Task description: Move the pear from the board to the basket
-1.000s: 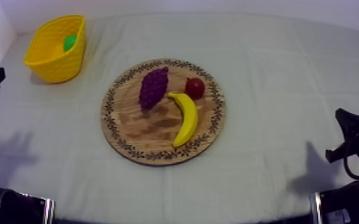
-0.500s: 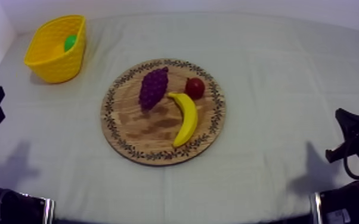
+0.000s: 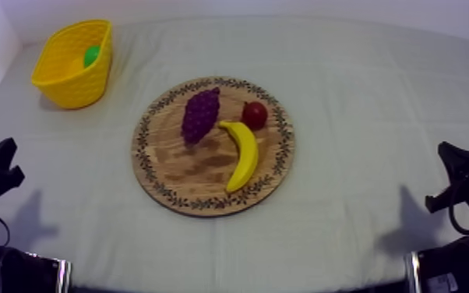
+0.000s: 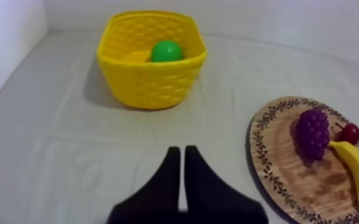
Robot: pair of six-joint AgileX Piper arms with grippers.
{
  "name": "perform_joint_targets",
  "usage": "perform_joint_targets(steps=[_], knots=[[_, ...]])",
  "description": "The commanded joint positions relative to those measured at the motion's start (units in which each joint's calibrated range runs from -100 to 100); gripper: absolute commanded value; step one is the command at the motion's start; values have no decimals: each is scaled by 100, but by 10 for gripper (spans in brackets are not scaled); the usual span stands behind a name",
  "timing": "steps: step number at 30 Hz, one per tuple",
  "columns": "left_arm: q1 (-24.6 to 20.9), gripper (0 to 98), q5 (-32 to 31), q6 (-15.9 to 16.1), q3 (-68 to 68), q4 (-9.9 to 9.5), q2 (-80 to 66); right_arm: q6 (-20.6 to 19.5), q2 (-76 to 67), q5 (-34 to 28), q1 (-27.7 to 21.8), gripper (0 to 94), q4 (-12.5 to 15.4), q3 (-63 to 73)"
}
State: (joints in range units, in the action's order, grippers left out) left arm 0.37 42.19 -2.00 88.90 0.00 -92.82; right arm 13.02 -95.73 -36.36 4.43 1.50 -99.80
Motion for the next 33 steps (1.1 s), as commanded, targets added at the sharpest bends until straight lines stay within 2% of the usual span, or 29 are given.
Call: perform_joint_targets(steps=[1,13,20,28,33], knots=[[0,1,-13,-37,163,-15,-69,0,-3,-2,2,4,-1,2],[-20,0,98,-387,615,-221,-491,0,-3,-2,2,4,-1,2],[-29,0,-107,-470,737,-208,-667,0,-3,-2,2,4,-1,2],[-83,0,-236,-811,859,-189,-691,0,-3,-2,2,4,-1,2],[-90,0,-538,-929,965,-191,-692,0,-3,-2,2,4,-1,2]])
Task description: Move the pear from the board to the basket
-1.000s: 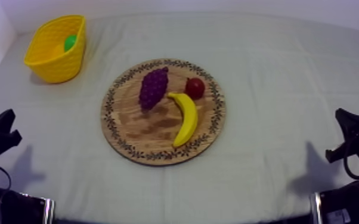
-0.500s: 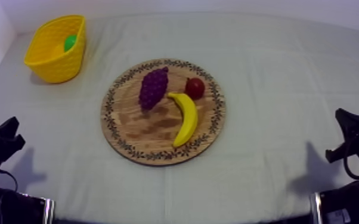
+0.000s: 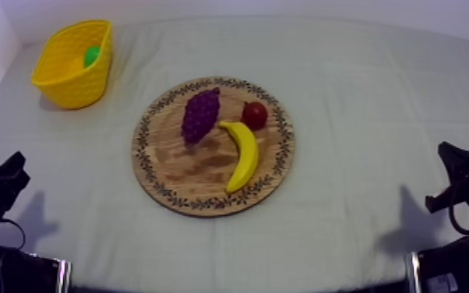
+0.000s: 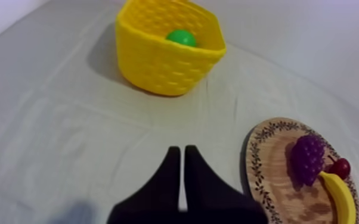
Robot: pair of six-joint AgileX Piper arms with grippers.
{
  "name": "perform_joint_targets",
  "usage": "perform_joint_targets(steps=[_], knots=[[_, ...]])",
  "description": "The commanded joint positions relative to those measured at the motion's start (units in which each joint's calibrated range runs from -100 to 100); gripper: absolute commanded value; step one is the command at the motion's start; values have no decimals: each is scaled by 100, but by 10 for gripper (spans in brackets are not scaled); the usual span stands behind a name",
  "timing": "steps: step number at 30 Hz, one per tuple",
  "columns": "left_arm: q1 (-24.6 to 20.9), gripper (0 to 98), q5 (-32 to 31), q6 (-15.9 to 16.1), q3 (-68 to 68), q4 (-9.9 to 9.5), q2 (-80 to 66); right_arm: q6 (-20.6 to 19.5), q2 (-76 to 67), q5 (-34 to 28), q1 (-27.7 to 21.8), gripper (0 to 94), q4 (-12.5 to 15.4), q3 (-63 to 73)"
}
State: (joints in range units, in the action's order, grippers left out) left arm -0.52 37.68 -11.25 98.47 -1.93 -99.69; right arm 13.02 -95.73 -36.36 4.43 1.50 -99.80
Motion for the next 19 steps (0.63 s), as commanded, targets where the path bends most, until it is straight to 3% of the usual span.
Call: perform_joint_targets(steps=[1,19], knots=[[-1,0,-141,-1,24,1,-5,0,-3,-2,2,4,-1,2],[-2,0,-267,92,63,0,-5,0,-3,-2,2,4,-1,2]])
